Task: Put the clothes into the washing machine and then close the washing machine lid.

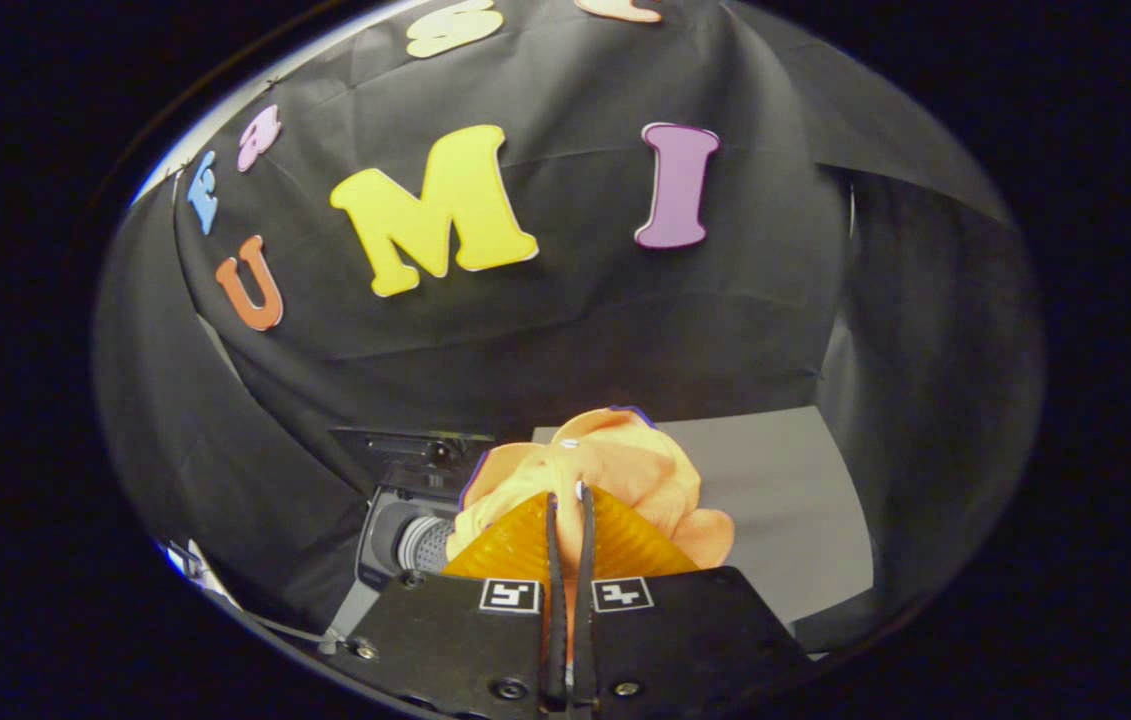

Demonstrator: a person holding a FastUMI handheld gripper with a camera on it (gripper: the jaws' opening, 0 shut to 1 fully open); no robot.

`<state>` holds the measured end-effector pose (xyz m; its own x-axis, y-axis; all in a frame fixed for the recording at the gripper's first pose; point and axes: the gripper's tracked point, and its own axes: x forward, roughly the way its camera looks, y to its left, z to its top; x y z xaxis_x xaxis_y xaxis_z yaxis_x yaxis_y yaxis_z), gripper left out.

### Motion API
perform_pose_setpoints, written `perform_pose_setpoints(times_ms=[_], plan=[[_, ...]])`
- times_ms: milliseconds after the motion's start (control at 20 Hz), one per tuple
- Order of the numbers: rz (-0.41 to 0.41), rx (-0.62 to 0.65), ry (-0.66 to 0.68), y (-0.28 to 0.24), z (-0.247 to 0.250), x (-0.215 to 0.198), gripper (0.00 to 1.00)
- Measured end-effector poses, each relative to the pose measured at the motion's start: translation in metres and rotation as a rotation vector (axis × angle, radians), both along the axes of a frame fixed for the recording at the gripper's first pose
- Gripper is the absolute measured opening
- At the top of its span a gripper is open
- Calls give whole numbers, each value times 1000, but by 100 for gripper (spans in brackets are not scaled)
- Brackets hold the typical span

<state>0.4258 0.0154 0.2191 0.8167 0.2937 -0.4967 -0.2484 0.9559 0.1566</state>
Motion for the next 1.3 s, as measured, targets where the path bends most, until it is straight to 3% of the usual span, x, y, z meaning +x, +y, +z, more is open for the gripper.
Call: perform_pose_setpoints(times_ms=[650,1300], plan=[[244,-18,-3,153,22,-7,6],[441,-45,45,287,1,-17,6]])
